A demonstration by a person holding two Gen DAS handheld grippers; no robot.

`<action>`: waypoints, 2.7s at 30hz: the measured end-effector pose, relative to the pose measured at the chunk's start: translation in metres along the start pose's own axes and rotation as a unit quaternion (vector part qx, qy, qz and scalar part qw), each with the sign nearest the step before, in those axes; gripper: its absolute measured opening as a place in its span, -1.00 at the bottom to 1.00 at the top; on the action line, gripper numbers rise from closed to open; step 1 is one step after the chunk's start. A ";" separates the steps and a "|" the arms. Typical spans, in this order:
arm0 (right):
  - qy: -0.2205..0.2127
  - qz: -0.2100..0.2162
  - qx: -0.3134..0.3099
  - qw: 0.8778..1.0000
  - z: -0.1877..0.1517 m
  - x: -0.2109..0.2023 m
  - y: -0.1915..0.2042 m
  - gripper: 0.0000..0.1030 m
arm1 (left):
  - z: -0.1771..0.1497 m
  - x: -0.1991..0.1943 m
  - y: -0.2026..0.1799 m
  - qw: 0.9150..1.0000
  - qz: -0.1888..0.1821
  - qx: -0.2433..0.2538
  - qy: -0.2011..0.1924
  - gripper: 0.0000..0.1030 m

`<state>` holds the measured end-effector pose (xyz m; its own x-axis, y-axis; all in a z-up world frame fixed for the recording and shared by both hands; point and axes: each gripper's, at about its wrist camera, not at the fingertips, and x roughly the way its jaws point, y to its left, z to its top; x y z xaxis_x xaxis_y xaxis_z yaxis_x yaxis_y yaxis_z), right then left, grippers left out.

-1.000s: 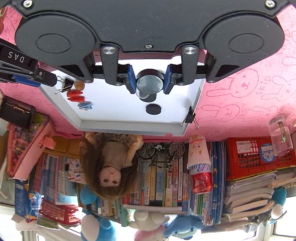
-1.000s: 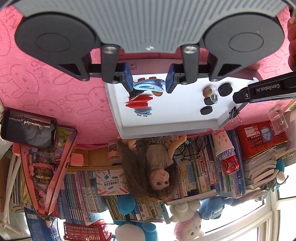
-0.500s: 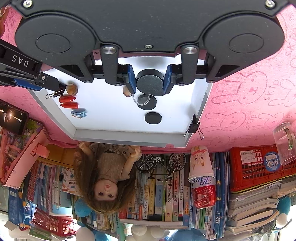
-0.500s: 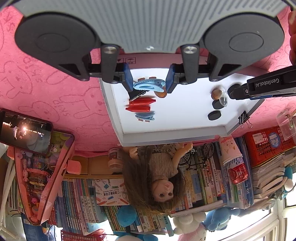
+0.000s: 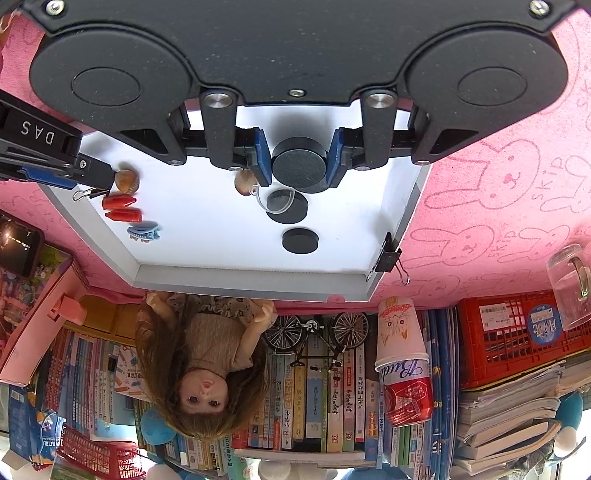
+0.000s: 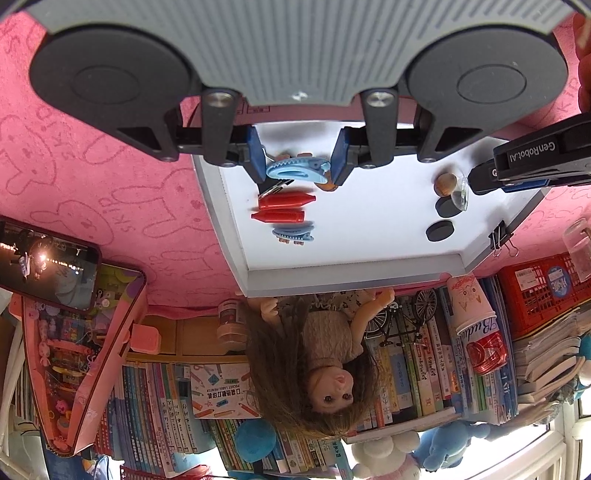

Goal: Organize rigid objects

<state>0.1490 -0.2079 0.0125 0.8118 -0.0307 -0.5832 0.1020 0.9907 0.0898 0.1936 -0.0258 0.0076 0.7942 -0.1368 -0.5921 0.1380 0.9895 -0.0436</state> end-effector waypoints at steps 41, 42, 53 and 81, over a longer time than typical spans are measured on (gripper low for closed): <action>-0.012 -0.002 -0.001 1.000 0.003 -0.003 0.002 0.44 | 0.004 -0.011 -0.008 1.000 0.008 0.020 -0.022 0.35; -0.013 -0.003 -0.001 1.000 0.002 -0.004 0.001 0.47 | 0.004 -0.013 -0.009 0.999 0.008 0.022 -0.022 0.36; -0.025 -0.010 -0.002 1.000 0.002 -0.017 -0.004 0.66 | 0.001 -0.030 -0.015 0.999 -0.001 0.030 -0.026 0.51; -0.033 -0.007 0.000 0.999 -0.010 -0.039 -0.012 0.75 | -0.011 -0.059 -0.012 0.999 -0.015 0.027 -0.028 0.53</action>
<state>0.1105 -0.2172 0.0263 0.8465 -0.0539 -0.5296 0.1137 0.9902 0.0810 0.1385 -0.0294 0.0343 0.8209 -0.1704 -0.5450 0.1927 0.9811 -0.0165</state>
